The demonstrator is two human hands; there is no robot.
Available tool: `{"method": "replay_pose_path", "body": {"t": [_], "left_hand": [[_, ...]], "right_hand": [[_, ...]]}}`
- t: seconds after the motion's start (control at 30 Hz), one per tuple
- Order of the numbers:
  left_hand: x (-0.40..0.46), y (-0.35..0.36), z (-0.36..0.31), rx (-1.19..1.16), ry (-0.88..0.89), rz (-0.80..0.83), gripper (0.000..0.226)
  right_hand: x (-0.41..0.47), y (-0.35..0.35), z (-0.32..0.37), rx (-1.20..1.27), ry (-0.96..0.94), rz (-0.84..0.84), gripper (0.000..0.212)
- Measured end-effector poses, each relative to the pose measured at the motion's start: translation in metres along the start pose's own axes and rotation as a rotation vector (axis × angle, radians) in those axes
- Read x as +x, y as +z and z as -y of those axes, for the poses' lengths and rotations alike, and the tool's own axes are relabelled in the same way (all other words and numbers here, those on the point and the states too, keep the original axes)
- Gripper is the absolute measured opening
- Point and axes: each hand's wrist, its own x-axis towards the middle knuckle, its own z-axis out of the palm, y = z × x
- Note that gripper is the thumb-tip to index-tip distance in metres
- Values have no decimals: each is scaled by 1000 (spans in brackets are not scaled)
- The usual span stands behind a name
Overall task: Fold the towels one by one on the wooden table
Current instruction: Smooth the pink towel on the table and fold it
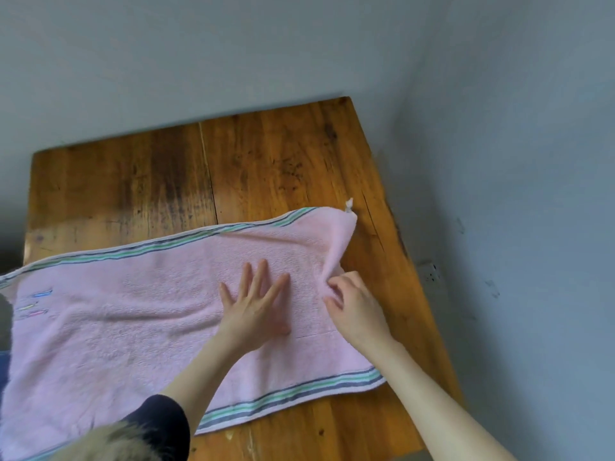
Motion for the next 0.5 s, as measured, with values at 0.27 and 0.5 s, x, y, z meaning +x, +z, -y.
{"method": "replay_pose_path", "body": {"t": [0.27,0.5], "left_hand": [[-3,-3,-3,-54,-24,-44,72],[-2,0,-3,-63,-40,-41,73]], "right_hand": [[-1,9,-6,118,72,-126,23],[12,7,-19,149,371,52,20]]}}
